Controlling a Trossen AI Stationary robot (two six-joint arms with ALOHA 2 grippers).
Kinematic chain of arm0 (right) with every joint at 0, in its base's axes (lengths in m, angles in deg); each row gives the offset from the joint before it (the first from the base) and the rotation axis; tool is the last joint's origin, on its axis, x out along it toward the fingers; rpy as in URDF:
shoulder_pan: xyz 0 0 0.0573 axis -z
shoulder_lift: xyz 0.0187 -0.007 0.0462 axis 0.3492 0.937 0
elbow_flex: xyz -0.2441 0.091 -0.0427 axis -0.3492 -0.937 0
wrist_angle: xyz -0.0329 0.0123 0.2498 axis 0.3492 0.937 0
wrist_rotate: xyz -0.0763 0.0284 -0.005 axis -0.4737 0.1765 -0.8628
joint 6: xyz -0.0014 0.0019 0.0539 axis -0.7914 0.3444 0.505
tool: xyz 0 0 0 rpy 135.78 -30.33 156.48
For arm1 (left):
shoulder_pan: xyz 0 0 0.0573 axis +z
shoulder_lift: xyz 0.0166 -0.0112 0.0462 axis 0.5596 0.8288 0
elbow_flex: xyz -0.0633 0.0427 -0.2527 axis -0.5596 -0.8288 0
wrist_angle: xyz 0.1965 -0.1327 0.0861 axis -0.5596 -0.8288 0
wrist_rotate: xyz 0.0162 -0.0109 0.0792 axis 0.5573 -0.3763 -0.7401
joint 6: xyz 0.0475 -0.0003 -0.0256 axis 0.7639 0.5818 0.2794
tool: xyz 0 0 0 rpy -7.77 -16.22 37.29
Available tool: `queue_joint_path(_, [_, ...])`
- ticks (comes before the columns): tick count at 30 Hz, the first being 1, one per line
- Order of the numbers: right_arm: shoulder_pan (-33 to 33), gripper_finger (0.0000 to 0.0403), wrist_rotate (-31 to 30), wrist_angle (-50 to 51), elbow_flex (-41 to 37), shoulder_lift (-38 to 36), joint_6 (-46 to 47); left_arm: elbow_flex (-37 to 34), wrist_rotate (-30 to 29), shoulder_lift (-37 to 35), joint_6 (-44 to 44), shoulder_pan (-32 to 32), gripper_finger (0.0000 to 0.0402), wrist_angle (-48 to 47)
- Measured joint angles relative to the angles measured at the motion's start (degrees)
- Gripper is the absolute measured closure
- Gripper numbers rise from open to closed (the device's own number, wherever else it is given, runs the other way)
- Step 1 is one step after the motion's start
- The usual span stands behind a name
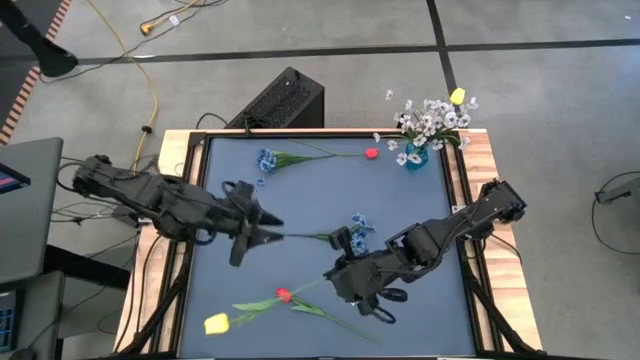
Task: Sort flowers into vase by color
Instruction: Put the yellow flower into the blue vase
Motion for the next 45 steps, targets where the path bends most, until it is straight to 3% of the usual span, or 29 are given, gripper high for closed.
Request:
queue_joint_path(4, [-0.3, 0.0375, 3.9, -5.9, 0.0, -3.1, 1.4, 0.0, -8.0, -3.3, 10.1, -0.6, 0.0238, 0.6])
queue_joint_path(8, [-0.3, 0.0375, 5.3, -14.5, 0.0, -5.7, 3.6, 0.0, -10.4, -4.5, 15.3, -0.6, 0.0237, 1.7])
queue_joint_path(18, [2.7, 0.0375, 8.3, -35.4, 0.1, -7.6, 6.7, 0.0, -3.6, -2.5, 36.3, -3.8, 0.0237, 23.9])
queue_joint_path(30, [8.1, 0.0375, 7.8, -39.0, 0.1, -6.0, 13.0, 0.0, -1.0, 1.7, 40.5, -4.4, 0.0237, 41.5])
queue_joint_path(41, [9.2, 0.0375, 4.6, -40.6, 0.1, -5.4, 13.7, 0.0, 2.4, 1.0, 41.1, -4.9, 0.0237, 42.6])
queue_joint_path(45, [9.8, 0.0375, 4.4, -40.5, 0.1, -5.4, 14.1, 0.0, 0.7, -1.2, 41.3, -4.9, 0.0237, 41.1])
